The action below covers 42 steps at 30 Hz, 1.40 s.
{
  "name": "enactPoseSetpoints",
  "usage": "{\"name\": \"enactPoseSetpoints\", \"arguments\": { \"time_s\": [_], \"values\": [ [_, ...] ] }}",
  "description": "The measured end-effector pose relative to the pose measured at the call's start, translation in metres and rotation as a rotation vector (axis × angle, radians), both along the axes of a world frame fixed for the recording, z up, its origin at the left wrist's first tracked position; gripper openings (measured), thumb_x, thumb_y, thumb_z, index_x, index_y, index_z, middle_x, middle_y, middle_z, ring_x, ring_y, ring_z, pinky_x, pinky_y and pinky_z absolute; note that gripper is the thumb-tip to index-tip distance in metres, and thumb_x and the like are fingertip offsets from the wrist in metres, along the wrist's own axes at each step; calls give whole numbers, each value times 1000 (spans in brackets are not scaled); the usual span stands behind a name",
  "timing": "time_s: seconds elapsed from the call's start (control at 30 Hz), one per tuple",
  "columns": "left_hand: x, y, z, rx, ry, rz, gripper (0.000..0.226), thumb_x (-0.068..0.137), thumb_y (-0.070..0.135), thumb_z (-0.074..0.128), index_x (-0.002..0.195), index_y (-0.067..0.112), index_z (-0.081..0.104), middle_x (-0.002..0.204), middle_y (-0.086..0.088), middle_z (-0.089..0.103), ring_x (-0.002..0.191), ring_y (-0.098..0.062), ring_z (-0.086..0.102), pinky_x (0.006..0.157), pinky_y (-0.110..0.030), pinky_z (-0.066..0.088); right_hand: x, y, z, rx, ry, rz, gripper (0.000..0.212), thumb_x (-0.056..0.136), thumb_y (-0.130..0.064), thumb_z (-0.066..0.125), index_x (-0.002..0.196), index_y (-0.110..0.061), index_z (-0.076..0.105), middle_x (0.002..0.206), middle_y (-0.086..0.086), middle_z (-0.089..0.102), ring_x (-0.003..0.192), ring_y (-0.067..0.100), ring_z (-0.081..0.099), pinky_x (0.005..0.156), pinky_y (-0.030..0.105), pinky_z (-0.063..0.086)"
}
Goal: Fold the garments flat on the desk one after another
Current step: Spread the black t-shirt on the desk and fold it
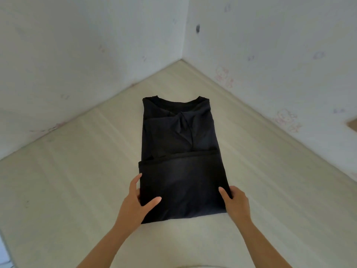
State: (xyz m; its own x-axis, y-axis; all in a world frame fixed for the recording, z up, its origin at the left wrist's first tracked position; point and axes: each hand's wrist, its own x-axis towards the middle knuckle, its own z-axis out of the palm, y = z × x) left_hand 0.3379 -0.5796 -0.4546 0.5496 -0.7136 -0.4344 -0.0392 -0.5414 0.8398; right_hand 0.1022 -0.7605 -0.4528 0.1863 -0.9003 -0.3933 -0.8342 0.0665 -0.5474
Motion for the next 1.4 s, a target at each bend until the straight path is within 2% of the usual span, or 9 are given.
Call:
{"name": "enactPoseSetpoints", "arguments": {
  "time_s": [0.17,0.4,0.5,0.63,0.9,1.07,1.13,1.27,1.4],
  "values": [
    [9,10,-16,25,-218,-162,56,88,39,62,130,55,30,58,-2,50,53,-17,51,57,-29,48,-10,6,-1,-7,59,-50,37,100,-32,46,66,-19,42,62,-2,47,57,11,46,50,23,30],
    [-3,14,-8,70,-254,-144,13,93,36,53,105,41,53,82,7,64,74,-17,64,71,-36,57,-42,6,5,77,190,85,33,99,-34,47,71,-17,44,65,-2,49,59,10,48,50,18,31],
    [-2,22,-2,107,-398,-43,25,97,27,45,121,33,52,106,1,62,88,-16,62,81,-38,56,-62,-1,12,-25,140,117,10,98,-29,49,100,-20,54,94,-1,62,82,17,62,69,28,51],
    [13,30,-9,118,-928,-446,78,78,-9,63,145,24,40,151,-6,37,135,-28,40,107,-40,38,-70,-22,7,-406,214,602,60,87,-10,66,142,-22,43,147,4,42,129,23,49,98,34,47],
    [37,2,-7,226,-1078,-928,100,72,10,74,152,32,20,161,-2,15,147,-25,18,115,-37,14,-32,-48,-2,-536,348,1177,109,60,9,79,149,-33,31,157,2,28,143,29,28,110,44,35],
    [27,-4,-5,237,-937,-1003,90,89,12,57,149,48,1,159,11,-15,147,-14,-15,119,-34,-6,-33,-53,1,-291,304,1213,94,83,4,64,149,-44,18,160,-12,0,147,14,-6,120,35,-3],
    [28,-7,3,210,-701,-911,72,96,18,51,142,59,15,157,20,-8,146,-6,-13,117,-27,-15,-29,-52,5,-162,198,1059,78,87,8,53,140,-47,34,156,-17,16,148,9,2,118,30,-11],
    [21,-26,54,268,-105,-463,31,97,37,47,127,44,45,123,13,56,120,-6,51,101,-13,30,-8,-47,41,495,276,1016,51,82,4,57,132,-7,53,123,8,58,125,7,50,112,36,23],
    [34,-31,104,332,117,-460,67,59,85,46,108,40,52,100,22,64,95,7,57,74,-9,39,-16,-75,85,315,-190,458,20,90,-22,65,70,-25,69,68,-2,62,69,14,54,68,31,45]
  ]
}}
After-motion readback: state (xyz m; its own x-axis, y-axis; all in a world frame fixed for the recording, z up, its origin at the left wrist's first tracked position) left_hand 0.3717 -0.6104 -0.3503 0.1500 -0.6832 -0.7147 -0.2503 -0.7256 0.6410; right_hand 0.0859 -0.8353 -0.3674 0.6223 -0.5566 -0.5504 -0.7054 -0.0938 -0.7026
